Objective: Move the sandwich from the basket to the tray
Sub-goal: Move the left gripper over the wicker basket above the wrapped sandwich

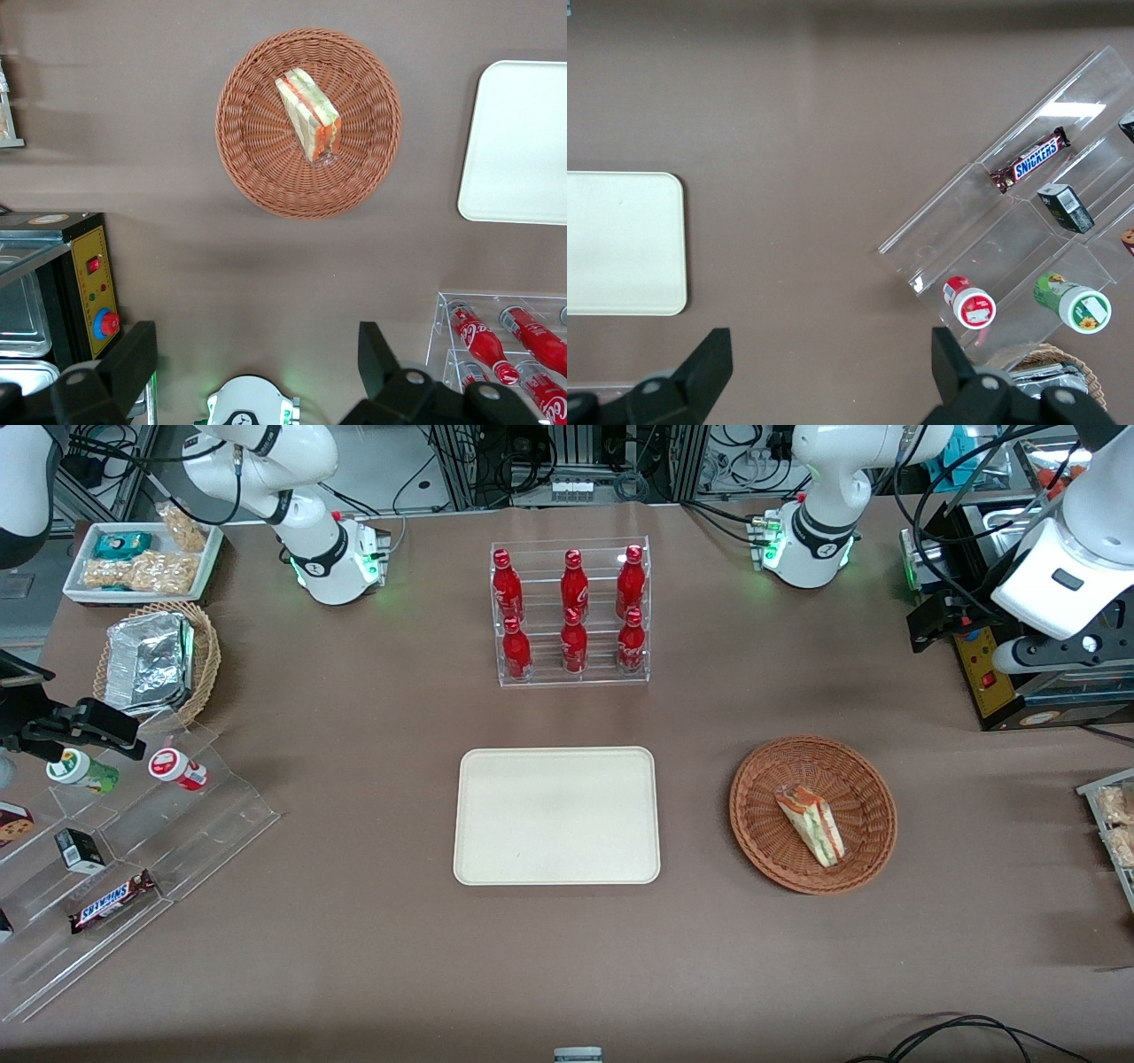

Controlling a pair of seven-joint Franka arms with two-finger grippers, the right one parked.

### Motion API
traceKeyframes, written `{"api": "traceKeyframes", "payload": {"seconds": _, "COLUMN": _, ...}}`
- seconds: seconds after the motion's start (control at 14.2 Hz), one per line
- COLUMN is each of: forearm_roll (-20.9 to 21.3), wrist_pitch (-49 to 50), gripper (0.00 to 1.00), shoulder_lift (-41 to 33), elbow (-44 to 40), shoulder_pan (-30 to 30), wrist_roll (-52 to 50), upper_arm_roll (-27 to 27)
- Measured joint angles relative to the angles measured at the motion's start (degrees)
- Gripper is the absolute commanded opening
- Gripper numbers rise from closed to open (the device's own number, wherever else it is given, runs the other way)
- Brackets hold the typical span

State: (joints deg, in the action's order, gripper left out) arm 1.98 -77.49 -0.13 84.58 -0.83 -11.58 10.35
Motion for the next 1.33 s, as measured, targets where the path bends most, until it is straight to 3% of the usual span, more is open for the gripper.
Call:
{"api": "traceKeyframes", "payload": {"seconds": 0.35, "forearm_roll": 0.38, "wrist_pitch": -0.66, "gripper": 1.00, "shoulder_lift": -0.22, "elbow": 1.36, "shoulder_pan": -0.08, "wrist_roll": 2.09, "upper_arm_roll": -0.07}}
{"api": "traceKeyframes", "payload": {"seconds": 0.7, "forearm_roll": 0.39, "wrist_pitch": -7.31, "gripper": 1.00, "shoulder_lift": 0.07, "elbow": 10.16, "shoulder_pan": -0.10, "wrist_roll": 1.62, "upper_arm_roll": -0.12}}
{"api": "traceKeyframes", "payload": {"seconds": 0.98, "forearm_roll": 0.34, "wrist_pitch": -17.00, "gripper": 1.00, "shoulder_lift": 0.88, "elbow": 18.16, "shoulder_pan": -0.10, "wrist_roll": -4.16, "upper_arm_roll": -0.14}}
{"api": "traceKeyframes", "payload": {"seconds": 1.33, "forearm_roll": 0.19, "wrist_pitch": -19.26, "gripper": 1.00, "shoulder_lift": 4.92, "elbow": 20.18, "shoulder_pan": -0.08, "wrist_roll": -7.56, "upper_arm_roll": -0.03}}
